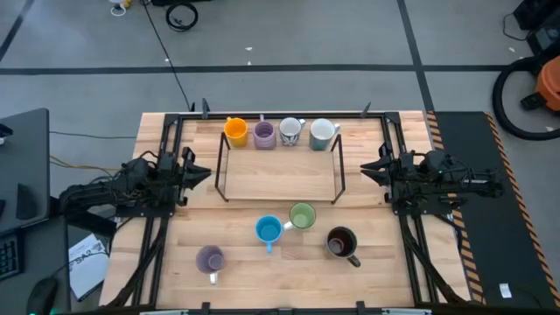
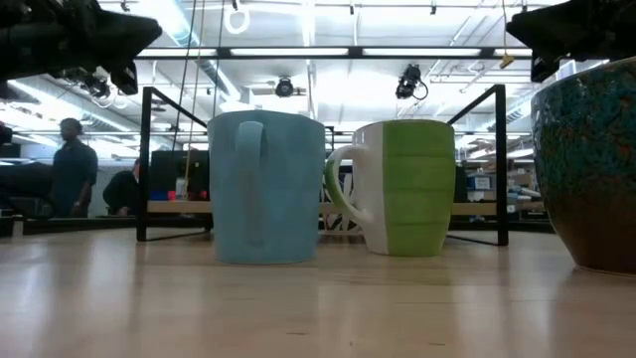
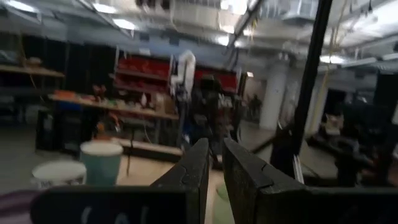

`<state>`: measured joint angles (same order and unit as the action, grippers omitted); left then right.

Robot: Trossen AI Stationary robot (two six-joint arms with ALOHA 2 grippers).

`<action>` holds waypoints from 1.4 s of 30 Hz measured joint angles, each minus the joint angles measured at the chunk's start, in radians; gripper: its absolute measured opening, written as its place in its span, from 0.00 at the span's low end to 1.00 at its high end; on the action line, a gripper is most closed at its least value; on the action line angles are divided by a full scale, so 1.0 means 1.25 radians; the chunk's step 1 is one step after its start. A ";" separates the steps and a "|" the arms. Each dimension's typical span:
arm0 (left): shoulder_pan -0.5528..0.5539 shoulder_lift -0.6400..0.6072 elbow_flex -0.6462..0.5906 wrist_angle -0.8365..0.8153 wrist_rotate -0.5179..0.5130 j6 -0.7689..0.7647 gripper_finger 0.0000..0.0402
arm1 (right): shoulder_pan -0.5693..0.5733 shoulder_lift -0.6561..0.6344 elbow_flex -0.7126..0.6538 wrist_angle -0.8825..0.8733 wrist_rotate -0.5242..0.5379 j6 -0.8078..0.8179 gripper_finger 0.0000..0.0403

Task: Place coffee mugs
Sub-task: Put the blue mug on the shelf

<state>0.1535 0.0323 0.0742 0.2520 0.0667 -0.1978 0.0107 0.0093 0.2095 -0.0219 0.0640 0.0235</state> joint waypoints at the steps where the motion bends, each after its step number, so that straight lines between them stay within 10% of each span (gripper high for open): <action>1: 0.000 0.000 0.000 0.009 -0.002 0.000 0.13 | 0.000 0.000 0.000 0.009 0.002 0.000 0.17; 13: 0.000 0.000 0.000 0.053 -0.002 -0.001 0.13 | 0.000 0.000 0.000 0.278 0.003 -0.109 0.17; 26: 0.001 0.000 0.027 0.134 -0.240 0.044 0.13 | -0.006 0.163 0.008 0.397 0.418 -0.106 0.17; 42: 0.002 0.026 0.165 -0.115 -0.331 0.101 0.13 | -0.154 0.525 0.358 -0.071 0.396 -0.071 0.17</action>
<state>0.1563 0.0644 0.2799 0.1082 -0.3470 -0.0711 -0.1813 0.6657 0.6564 -0.1110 0.5588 -0.0650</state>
